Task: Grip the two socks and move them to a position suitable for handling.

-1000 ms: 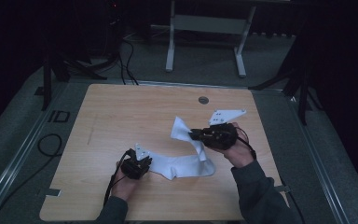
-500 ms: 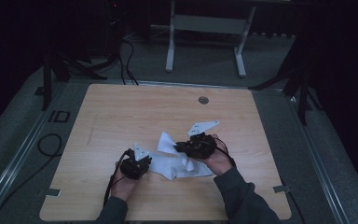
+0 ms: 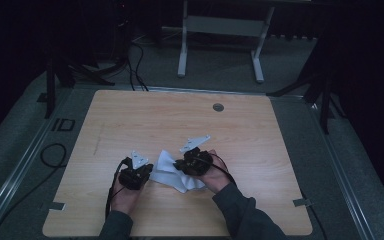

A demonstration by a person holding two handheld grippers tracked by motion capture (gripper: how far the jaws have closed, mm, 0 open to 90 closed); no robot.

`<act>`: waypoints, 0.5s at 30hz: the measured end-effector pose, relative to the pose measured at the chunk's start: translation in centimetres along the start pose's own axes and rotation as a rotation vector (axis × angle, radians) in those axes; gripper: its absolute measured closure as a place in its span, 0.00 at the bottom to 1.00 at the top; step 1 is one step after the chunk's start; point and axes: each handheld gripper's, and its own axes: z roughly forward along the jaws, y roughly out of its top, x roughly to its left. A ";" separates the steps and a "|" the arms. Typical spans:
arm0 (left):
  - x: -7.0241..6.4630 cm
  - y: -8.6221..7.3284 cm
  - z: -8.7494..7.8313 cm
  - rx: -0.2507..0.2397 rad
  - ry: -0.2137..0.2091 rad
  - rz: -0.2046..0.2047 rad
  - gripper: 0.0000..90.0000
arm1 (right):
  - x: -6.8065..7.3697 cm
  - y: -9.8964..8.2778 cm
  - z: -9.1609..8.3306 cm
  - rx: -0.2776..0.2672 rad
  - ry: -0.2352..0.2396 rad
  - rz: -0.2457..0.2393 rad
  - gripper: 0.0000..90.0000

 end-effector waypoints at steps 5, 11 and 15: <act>0.3 -0.1 0.1 0.016 0.009 -0.014 0.99 | 0.2 0.1 1.8 0.045 0.006 0.038 0.92; 0.4 -0.2 0.2 0.034 0.012 -0.013 0.99 | 0.4 -0.1 3.3 0.076 0.017 0.065 0.92; 0.2 -0.2 0.3 0.039 0.010 -0.010 0.99 | 0.6 -0.3 4.1 0.094 0.016 0.082 0.92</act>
